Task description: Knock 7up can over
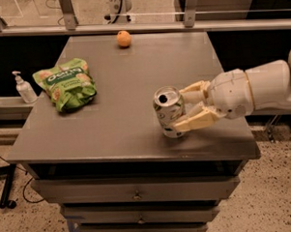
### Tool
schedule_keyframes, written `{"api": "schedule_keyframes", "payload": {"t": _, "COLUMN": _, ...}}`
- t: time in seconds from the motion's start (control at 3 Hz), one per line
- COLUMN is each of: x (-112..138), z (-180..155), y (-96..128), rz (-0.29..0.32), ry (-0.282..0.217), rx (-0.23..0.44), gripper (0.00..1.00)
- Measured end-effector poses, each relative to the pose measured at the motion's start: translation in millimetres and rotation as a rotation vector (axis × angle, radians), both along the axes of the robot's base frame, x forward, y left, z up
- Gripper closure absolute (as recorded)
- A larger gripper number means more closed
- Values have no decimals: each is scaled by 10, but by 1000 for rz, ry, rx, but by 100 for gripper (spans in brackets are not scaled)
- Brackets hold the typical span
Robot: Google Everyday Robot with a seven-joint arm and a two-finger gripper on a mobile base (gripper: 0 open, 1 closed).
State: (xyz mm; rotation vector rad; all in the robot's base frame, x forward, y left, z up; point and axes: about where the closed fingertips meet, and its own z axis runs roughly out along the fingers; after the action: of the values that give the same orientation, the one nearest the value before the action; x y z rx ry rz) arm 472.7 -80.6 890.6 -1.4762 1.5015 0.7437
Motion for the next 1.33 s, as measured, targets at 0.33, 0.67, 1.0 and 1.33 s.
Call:
{"api": "schedule_keyframes", "payload": {"t": 0.33, "x": 209, "z": 193, "y": -180, "rz": 28, "ry": -82, "rx": -211, "gripper": 100}}
{"api": "schedule_keyframes", "payload": {"t": 0.67, "x": 308, "z": 287, "y": -127, "rz": 87, "ry": -178, "rx": -444, "gripper": 100}}
{"api": "schedule_keyframes", "payload": {"t": 1.0, "x": 299, "z": 192, "y": -5, "rz": 160, "ry": -254, "rx": -656, "gripper": 100}}
{"api": "schedule_keyframes", "payload": {"t": 1.33, "x": 238, "z": -81, "y": 4, "rz": 246, "ry": -312, "rx": -878, "gripper": 100}}
